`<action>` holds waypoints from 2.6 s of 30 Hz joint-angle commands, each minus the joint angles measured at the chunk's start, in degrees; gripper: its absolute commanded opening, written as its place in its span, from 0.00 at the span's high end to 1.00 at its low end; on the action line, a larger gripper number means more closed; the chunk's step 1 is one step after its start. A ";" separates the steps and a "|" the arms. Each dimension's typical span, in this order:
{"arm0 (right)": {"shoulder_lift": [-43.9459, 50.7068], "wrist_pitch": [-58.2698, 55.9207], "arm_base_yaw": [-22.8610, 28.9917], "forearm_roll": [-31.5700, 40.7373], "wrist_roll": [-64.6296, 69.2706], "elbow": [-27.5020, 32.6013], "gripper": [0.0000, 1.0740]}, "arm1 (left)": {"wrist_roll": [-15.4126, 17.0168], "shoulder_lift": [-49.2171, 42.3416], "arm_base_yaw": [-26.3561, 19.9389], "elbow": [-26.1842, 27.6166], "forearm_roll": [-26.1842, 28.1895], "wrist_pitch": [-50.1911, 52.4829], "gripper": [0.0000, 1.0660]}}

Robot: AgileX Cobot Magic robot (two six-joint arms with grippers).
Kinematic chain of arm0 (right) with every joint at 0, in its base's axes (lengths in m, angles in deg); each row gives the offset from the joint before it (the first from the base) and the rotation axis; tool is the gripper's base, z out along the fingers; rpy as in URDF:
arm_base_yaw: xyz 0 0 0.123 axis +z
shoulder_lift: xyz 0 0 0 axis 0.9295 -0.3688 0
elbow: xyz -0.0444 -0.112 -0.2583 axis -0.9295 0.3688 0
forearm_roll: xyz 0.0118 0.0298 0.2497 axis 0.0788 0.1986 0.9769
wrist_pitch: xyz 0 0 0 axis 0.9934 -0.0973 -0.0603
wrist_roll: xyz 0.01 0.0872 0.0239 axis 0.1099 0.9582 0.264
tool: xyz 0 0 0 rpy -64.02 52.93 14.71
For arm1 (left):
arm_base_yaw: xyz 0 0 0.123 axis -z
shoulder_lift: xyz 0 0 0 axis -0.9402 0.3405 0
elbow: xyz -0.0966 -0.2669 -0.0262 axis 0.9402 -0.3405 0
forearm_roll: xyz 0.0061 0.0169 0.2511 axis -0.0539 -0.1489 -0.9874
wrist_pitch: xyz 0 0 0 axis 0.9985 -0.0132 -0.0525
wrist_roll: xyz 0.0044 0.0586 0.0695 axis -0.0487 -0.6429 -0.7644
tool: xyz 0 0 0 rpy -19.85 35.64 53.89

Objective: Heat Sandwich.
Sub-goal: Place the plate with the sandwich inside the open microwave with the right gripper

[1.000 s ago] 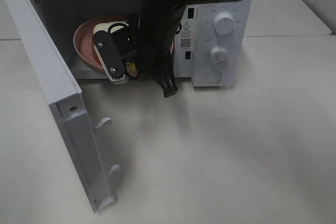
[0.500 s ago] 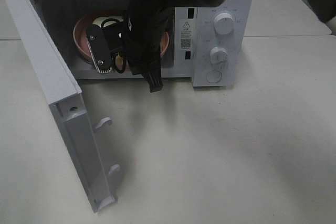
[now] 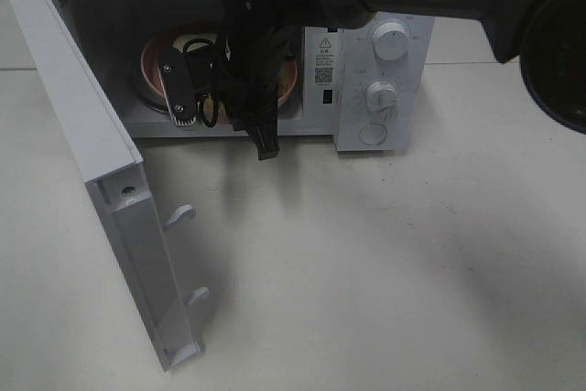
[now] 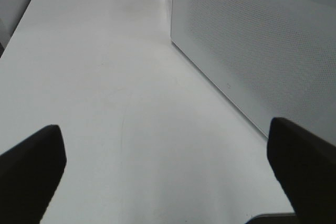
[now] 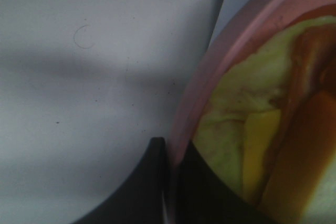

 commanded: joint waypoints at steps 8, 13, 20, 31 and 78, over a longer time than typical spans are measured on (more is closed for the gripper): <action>-0.06 3.95 -1.09 -1.09 0.23 -1.09 0.98 | 0.11 -1.32 0.23 -0.11 0.11 -0.11 0.06; -0.23 4.47 -1.09 -2.35 0.23 -1.09 0.97 | 0.11 -1.32 0.23 -0.11 0.11 -0.11 0.06; -0.86 3.78 -1.66 -2.29 0.74 -1.09 0.95 | 0.11 -1.32 0.23 -0.11 0.11 -0.11 0.06; -0.86 4.07 -1.66 -2.41 4.47 -1.09 0.72 | 0.11 -1.32 0.23 -0.11 0.11 -0.11 0.06; 2.64 2.98 -0.92 0.69 21.37 0.40 0.28 | 0.11 -1.32 0.23 -0.11 0.11 -0.11 0.06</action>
